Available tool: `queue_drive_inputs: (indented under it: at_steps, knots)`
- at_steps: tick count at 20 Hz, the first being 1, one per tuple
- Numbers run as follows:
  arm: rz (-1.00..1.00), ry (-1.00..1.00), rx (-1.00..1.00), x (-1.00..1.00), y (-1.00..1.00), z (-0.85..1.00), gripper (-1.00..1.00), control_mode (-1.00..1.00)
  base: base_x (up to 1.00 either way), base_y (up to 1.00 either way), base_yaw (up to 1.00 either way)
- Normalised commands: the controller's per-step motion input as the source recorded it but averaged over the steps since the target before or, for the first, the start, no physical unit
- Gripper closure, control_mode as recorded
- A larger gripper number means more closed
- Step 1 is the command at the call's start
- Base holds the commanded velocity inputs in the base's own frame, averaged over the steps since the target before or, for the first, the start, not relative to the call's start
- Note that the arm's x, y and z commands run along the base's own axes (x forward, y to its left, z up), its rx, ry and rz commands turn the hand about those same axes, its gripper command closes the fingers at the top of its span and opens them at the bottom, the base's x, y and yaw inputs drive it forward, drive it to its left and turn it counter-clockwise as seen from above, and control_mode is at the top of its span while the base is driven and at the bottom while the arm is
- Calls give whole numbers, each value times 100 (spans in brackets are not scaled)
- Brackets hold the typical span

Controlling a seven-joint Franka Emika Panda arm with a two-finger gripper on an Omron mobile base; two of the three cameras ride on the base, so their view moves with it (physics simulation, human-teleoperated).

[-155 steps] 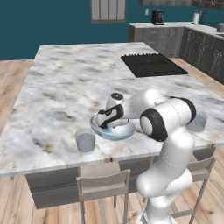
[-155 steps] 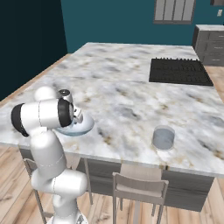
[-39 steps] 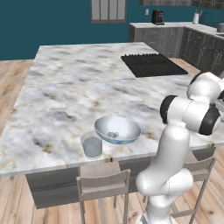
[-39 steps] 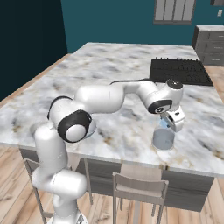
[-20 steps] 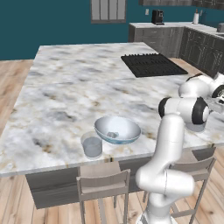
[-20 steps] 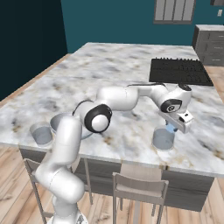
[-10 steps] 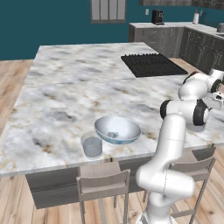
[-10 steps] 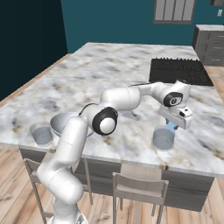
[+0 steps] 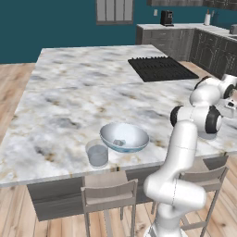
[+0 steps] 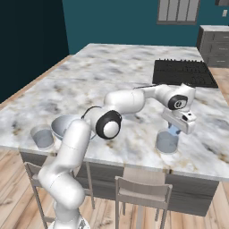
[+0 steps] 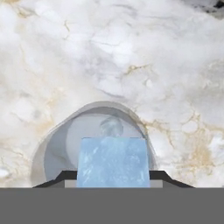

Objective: There are four ice cubes in the ice bowl. Place two ice cubes in each glass of water.

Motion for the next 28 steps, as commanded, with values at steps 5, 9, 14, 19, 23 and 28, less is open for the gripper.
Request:
queue_drive_inputs:
  at_steps: [5, 9, 14, 19, 23, 28]
  knots:
    - [-8, 0, -3, -36, 47, 0, 100, -100, 0, 0, 0]
    - [-9, 0, -8, 0, 18, -8, 100, -100, 0, 0, 0]
    - [-10, -4, -9, 21, 6, -37, 100, -100, 0, 0, 0]
    - [-7, 0, -1, 35, 0, -20, 100, -100, 0, 0, 0]
    - [-4, 0, 0, 33, -11, 0, -100, -100, 0, 0, 0]
    - [-3, 0, 0, 19, -20, 0, -100, -100, 0, 0, 0]
